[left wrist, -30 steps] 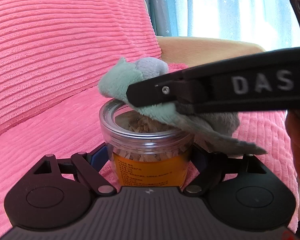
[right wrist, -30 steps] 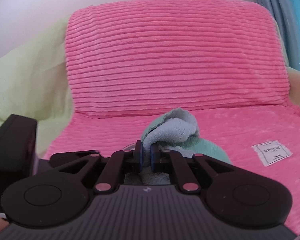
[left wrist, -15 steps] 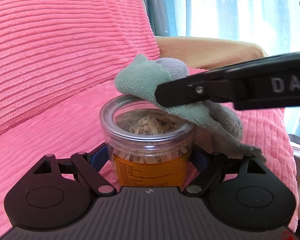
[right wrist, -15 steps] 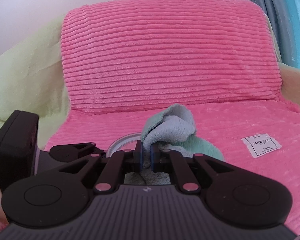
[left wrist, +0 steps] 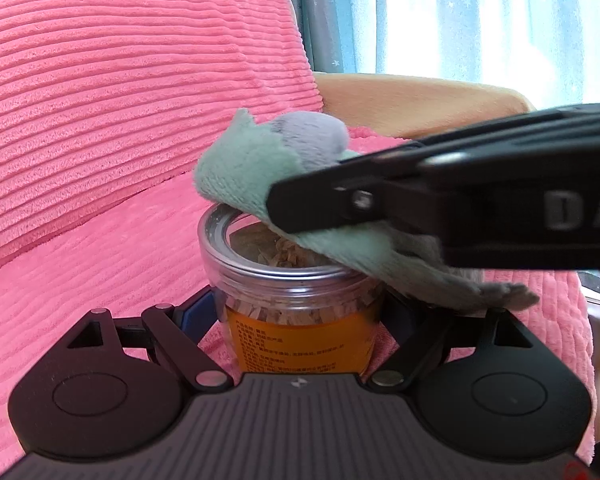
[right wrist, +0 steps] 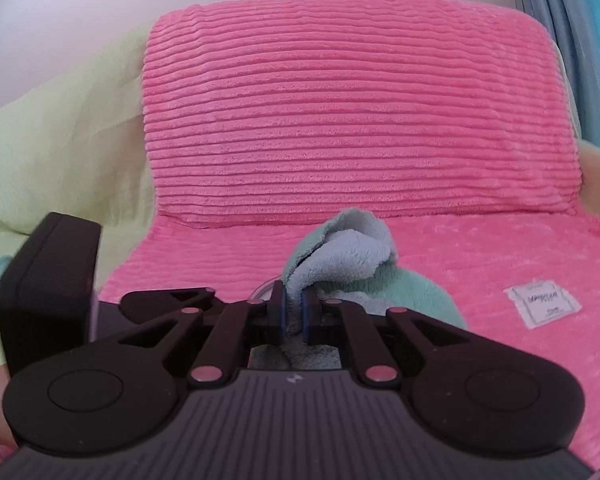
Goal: Clean container
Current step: 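Wipe the cloth around the jar rim with the right gripper while the left holds the jar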
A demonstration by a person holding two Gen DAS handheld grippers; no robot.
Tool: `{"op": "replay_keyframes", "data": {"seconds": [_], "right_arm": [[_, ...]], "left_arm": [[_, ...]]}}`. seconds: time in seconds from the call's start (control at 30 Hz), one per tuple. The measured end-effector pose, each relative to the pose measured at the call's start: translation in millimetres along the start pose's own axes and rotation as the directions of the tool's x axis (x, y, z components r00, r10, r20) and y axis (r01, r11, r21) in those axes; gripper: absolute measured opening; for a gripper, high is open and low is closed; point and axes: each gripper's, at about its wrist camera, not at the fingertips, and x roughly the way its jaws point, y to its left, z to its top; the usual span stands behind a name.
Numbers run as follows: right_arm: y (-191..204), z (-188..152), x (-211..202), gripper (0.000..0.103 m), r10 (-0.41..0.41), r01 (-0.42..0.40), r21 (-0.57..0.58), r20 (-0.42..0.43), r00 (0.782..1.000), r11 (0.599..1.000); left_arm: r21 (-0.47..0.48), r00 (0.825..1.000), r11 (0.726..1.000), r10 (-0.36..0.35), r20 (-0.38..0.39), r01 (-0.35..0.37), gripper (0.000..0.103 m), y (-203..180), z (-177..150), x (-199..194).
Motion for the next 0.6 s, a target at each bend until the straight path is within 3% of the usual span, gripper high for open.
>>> {"op": "replay_keyframes", "data": {"seconds": [0.33, 0.6], "right_arm": [[-10, -2, -5, 0.005, -0.065, 0.065, -0.031, 0.003, 0.998, 0.997], [-7, -8, -25, 0.006, 0.011, -0.010, 0.030, -0.008, 1.000, 1.000]], "left_arm": [[0.016, 1.000, 1.000, -0.007, 0.002, 0.007, 0.085, -2, -4, -3], [0.018, 1.000, 1.000, -0.008, 0.002, 0.008, 0.085, -2, -4, -3]]}}
